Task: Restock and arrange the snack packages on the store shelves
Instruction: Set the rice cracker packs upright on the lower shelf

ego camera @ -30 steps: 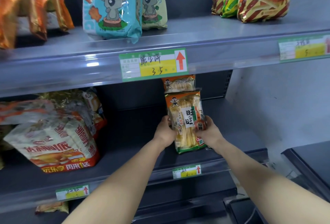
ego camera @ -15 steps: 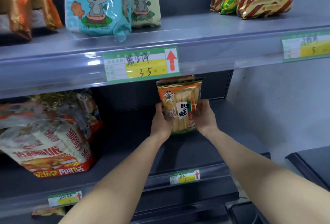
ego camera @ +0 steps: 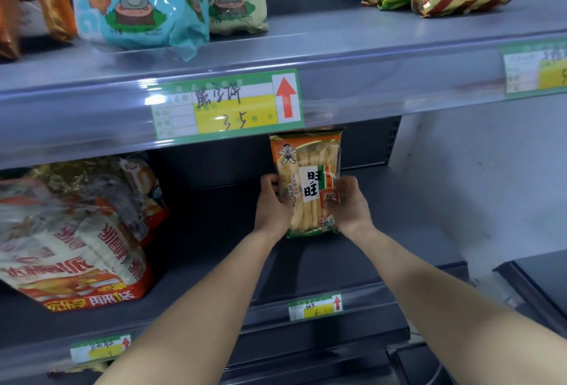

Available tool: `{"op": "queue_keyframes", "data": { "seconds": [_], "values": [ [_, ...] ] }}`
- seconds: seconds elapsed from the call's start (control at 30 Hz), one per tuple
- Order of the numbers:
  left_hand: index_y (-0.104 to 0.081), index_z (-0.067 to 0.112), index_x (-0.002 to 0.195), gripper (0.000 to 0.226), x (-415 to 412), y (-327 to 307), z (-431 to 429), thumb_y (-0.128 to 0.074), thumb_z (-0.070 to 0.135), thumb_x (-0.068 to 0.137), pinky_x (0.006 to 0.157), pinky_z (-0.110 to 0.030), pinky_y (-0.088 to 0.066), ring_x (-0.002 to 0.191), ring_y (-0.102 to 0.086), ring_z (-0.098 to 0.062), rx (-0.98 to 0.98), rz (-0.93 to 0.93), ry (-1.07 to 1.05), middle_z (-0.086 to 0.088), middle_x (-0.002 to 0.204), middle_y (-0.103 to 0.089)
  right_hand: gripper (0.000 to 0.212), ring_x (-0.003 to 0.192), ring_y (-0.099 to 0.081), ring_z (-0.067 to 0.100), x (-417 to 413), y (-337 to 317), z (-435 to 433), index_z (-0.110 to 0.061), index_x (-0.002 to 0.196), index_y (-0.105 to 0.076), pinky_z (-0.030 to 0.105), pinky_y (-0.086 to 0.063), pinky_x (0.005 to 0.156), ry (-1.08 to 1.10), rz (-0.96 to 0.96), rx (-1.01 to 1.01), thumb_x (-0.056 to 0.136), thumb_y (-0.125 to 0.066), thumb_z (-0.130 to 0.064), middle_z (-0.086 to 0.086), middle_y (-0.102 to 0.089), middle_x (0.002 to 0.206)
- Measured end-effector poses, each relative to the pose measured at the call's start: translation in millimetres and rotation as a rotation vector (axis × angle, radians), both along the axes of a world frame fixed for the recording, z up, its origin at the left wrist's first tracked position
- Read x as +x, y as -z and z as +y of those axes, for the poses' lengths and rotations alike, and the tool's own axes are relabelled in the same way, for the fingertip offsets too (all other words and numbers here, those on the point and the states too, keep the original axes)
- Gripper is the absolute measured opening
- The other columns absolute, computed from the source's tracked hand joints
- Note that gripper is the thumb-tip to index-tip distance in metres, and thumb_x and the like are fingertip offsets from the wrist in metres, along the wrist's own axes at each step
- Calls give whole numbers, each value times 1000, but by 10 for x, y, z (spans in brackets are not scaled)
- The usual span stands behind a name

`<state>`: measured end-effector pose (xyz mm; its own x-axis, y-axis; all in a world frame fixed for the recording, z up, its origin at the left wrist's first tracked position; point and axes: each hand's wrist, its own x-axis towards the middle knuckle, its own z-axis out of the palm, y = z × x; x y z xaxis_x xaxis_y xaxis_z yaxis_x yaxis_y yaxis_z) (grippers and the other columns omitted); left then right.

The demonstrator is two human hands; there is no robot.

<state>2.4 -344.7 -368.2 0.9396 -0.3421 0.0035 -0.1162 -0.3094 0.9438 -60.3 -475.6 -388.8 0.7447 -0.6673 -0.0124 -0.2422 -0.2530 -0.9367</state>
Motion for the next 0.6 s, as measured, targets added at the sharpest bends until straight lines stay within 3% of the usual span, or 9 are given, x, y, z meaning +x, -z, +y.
{"op": "queue_keyframes", "data": {
  "seconds": [0.1,0.23,0.47,0.6],
  "values": [
    [-39,19,128,38,-23,69,19,-54,11,94,70,-23,-47,79,-53,0,37,64,7,7,103,-55,32,95,-60,21,-18,61,6,-21,112,-42,42,-52,85,-25,32,39,88,-58,-6,-3,-60,101],
    [-36,16,136,48,-22,87,54,-55,9,93,68,-20,-46,86,-54,-8,49,103,7,5,108,-51,40,92,-58,18,-46,79,2,-15,126,-42,32,-48,79,-37,43,31,90,-57,-9,-3,-58,101],
    [-37,14,135,45,-89,122,102,-54,10,93,57,-11,-41,77,-51,0,55,129,35,8,100,-51,37,80,-56,5,-180,78,82,-25,119,-42,14,-42,60,-79,-3,80,90,-56,-9,-12,-57,92],
    [-41,13,130,39,-168,181,126,-54,10,94,57,-13,-43,74,-53,2,65,158,39,14,87,-51,33,81,-59,1,-263,97,123,-28,112,-43,14,-46,65,-88,-25,150,90,-58,-9,-13,-61,93]
  ]
}}
